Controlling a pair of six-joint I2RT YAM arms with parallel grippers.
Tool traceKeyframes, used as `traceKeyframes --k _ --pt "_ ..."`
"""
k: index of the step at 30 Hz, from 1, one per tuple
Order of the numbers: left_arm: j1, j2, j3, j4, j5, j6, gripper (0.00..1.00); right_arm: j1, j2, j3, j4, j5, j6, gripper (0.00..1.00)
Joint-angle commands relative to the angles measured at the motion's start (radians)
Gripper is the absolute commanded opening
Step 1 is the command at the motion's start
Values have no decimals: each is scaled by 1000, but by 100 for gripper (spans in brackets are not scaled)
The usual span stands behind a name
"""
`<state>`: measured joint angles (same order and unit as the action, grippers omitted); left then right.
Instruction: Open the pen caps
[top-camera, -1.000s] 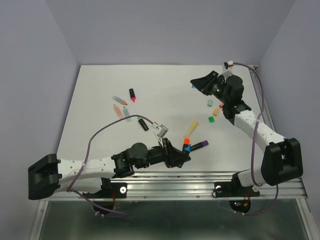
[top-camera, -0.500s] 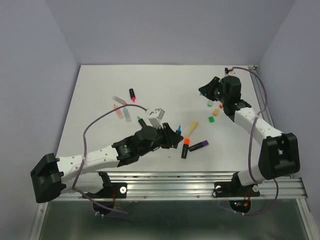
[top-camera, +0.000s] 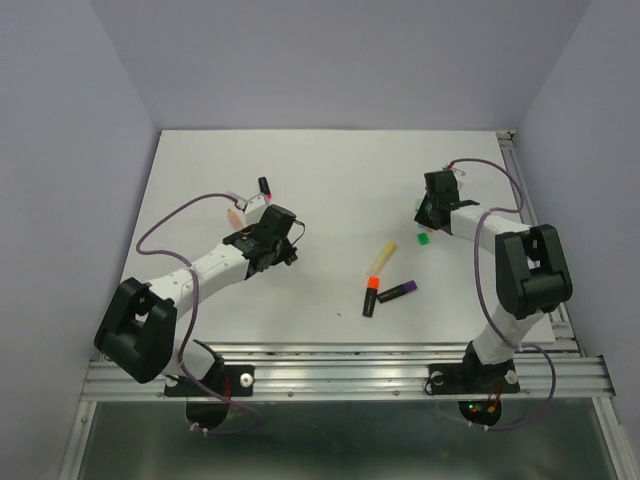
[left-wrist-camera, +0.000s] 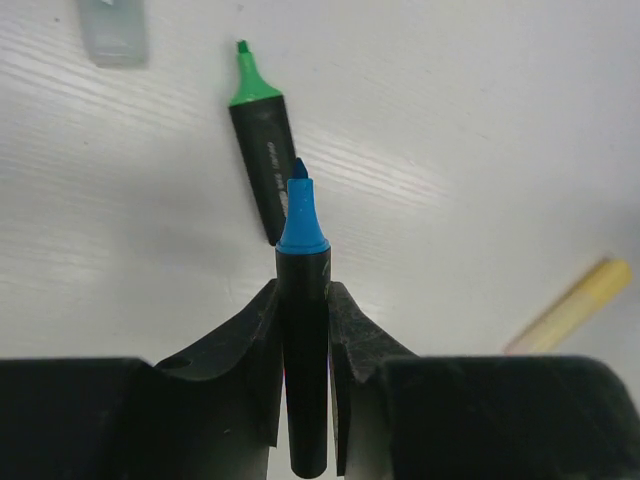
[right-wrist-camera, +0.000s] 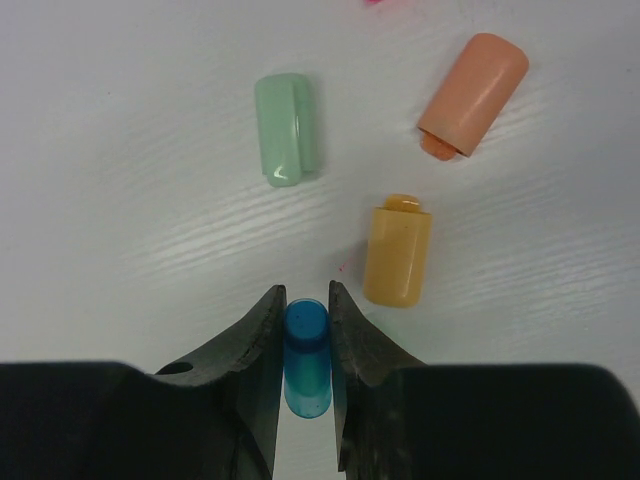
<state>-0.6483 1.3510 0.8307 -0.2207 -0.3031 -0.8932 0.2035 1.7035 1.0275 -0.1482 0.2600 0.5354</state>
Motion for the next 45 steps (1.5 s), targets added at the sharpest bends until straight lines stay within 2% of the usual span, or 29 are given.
traceKeyframes --k 1,5,7,10,12,13,15,16,18,22,24,25,27,28,30,31,33,34,35,39,45 --pt "68 40 44 -85 -34 36 0 -4 41 92 9 75 -44 10" --pt "119 76 41 -57 -4 80 3 -4 82 100 35 48 -49 19" --pt "133 86 45 -55 5 86 8 -4 91 111 30 54 -48 31" --pt "151 122 59 -60 12 96 12 -6 90 112 18 74 -48 35" --pt "157 131 61 -54 16 102 14 -4 84 111 12 77 -48 43" --pt "157 138 59 -49 25 117 21 -4 78 109 7 76 -48 43" --pt "159 157 64 -60 18 112 25 -4 64 105 -2 70 -43 50" --pt "157 158 67 -65 15 114 34 -4 45 102 -13 68 -43 54" --pt "159 168 70 -60 12 114 36 -4 18 89 -21 64 -41 59" --pt "162 181 84 -62 -1 117 45 -6 -106 23 -33 4 -43 67" --pt "165 197 97 -71 -4 120 45 -4 -207 -6 -47 -22 -40 73" --pt "165 204 105 -81 -10 116 45 -4 -244 -50 -60 -43 -37 83" --pt "167 203 110 -83 -2 119 45 -6 -382 -110 -62 -57 -29 91" --pt "167 200 107 -83 10 122 48 -6 -436 -166 -60 -61 -26 100" --pt "165 175 105 -82 25 123 53 -4 -530 -219 -56 -53 -25 100" --pt "165 163 107 -83 41 119 59 -6 -620 -233 -68 -44 -23 100" --pt "164 114 96 -82 59 119 67 -4 -692 -256 -97 -12 -5 100" --pt "156 74 93 -80 73 112 79 -4 -747 -260 -132 -7 -3 100" --pt "148 51 79 -77 81 111 98 -6 -774 -268 -152 -7 -2 100" --pt "67 -36 77 -71 110 105 99 -4 -869 -305 -220 18 11 100" --pt "-183 -55 99 7 156 149 99 -4 -979 -371 -203 19 26 100"
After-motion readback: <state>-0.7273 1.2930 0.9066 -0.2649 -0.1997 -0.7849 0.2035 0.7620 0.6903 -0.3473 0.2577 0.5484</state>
